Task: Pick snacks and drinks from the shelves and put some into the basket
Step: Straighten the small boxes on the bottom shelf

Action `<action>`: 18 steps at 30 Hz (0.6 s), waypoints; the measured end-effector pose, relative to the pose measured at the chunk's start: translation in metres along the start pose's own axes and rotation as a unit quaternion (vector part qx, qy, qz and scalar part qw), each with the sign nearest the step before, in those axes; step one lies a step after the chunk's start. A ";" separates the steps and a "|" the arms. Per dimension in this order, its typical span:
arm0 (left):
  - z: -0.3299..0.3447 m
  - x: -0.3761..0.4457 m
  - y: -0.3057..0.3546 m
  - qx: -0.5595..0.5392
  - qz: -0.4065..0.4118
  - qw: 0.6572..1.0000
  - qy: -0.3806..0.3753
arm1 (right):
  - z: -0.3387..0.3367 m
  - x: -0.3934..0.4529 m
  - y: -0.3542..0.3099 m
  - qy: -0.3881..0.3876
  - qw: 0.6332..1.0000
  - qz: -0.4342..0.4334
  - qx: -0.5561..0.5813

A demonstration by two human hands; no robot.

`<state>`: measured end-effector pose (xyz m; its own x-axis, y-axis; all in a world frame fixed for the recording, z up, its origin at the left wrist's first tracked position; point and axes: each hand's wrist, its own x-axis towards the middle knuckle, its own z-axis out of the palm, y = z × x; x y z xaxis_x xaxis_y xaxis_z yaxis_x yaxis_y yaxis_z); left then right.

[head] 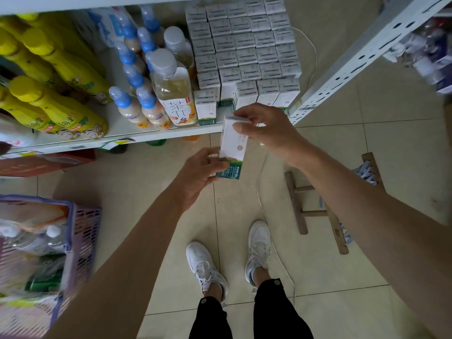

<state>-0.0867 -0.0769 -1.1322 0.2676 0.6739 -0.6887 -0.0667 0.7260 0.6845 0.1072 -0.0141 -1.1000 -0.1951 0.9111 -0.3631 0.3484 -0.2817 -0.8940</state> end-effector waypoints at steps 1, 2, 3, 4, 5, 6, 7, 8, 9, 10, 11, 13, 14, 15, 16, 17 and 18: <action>0.001 -0.006 0.002 -0.003 -0.005 1.000 -0.016 | -0.001 -0.001 -0.002 0.002 0.999 0.024 0.022; 0.003 -0.013 0.004 -0.012 -0.010 0.999 -0.032 | -0.002 -0.001 -0.003 0.005 0.998 0.045 0.032; 0.005 -0.018 0.007 -0.024 -0.013 0.999 -0.047 | -0.002 -0.001 -0.003 0.009 0.998 0.058 0.029; 0.008 -0.022 0.010 -0.038 -0.015 0.998 -0.057 | -0.001 -0.001 -0.003 0.010 0.997 0.066 0.023; 0.010 -0.026 0.012 -0.053 -0.016 0.997 -0.060 | 0.002 -0.002 -0.004 0.011 0.997 0.074 0.022; 0.013 -0.029 0.015 -0.072 -0.016 0.996 -0.059 | 0.004 -0.003 -0.004 0.012 0.996 0.084 0.027; 0.015 -0.031 0.016 -0.094 -0.015 0.994 -0.053 | 0.006 -0.004 -0.005 0.014 0.995 0.094 0.035; 0.017 -0.034 0.017 -0.116 -0.014 0.992 -0.044 | 0.007 -0.004 -0.005 0.019 0.993 0.104 0.048; 0.018 -0.035 0.017 -0.136 -0.014 0.990 -0.036 | 0.007 -0.004 -0.005 0.026 0.991 0.114 0.062; 0.018 -0.036 0.016 -0.153 -0.013 0.988 -0.030 | 0.007 -0.004 -0.004 0.032 0.989 0.121 0.076; 0.017 -0.038 0.017 -0.168 -0.013 0.985 -0.029 | 0.008 -0.004 -0.004 0.040 0.988 0.124 0.088; 0.016 -0.039 0.016 -0.199 -0.013 0.979 -0.036 | 0.012 -0.004 -0.004 0.054 0.985 0.127 0.105; 0.014 -0.039 0.015 -0.218 -0.014 0.975 -0.044 | 0.014 -0.005 -0.005 0.058 0.984 0.129 0.111; 0.012 -0.039 0.014 -0.242 -0.016 0.969 -0.052 | 0.015 -0.006 -0.005 0.057 0.983 0.131 0.115; 0.011 -0.040 0.013 -0.272 -0.020 0.960 -0.060 | 0.016 -0.007 -0.006 0.050 0.983 0.133 0.117; 0.009 -0.040 0.011 -0.302 -0.026 0.950 -0.066 | 0.017 -0.008 -0.006 0.037 0.983 0.136 0.115; 0.009 -0.040 0.011 -0.329 -0.035 0.941 -0.072 | 0.018 -0.009 -0.005 0.022 0.984 0.139 0.113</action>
<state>-0.0899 -0.0975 -1.0952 0.4181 0.6308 -0.6537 -0.6120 0.7274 0.3105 0.0911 -0.0260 -1.0969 -0.0795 0.7999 -0.5949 0.1686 -0.5774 -0.7989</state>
